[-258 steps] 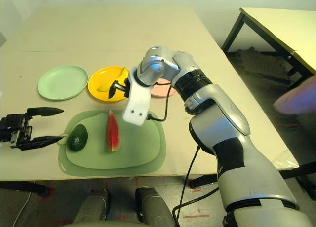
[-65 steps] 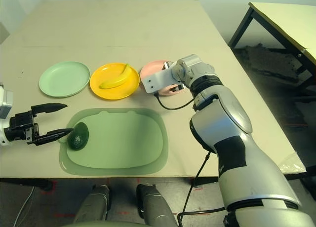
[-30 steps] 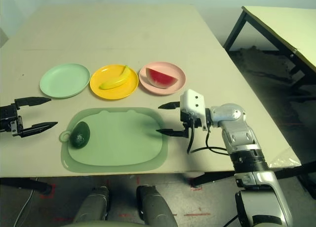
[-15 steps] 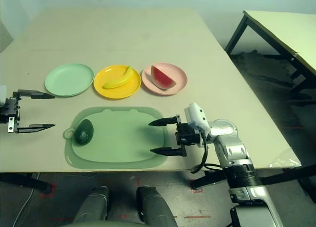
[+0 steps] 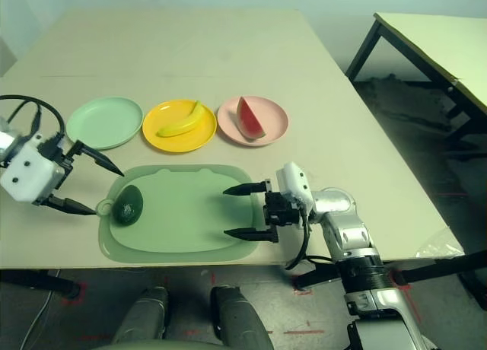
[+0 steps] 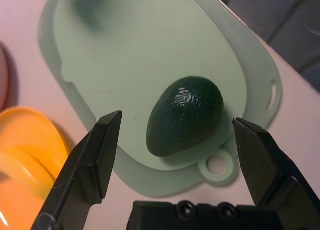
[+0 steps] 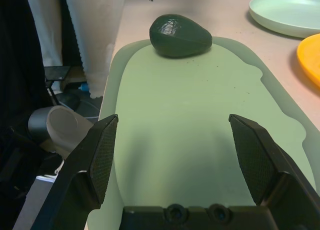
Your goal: Place the fruits into color-matched plates.
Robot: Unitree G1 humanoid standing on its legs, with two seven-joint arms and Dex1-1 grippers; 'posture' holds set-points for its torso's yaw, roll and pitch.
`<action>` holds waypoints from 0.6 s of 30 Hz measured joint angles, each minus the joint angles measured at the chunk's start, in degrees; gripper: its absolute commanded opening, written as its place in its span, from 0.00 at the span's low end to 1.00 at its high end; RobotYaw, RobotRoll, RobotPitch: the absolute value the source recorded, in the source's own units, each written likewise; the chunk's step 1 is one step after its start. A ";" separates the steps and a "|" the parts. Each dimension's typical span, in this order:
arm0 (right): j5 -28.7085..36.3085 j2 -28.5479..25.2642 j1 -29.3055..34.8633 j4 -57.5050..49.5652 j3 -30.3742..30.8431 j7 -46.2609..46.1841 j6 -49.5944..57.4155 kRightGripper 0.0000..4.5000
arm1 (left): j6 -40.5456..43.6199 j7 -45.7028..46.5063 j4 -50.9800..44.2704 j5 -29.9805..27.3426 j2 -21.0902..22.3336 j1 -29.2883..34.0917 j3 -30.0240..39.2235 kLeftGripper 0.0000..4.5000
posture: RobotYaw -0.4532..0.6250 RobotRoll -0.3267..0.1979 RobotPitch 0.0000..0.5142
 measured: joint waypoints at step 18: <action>-0.95 -0.85 3.63 -1.96 0.01 -3.54 -1.89 0.99 | -10.14 -0.02 11.10 2.45 -4.33 -10.15 -16.13 1.00 | 0.33 0.62 0.21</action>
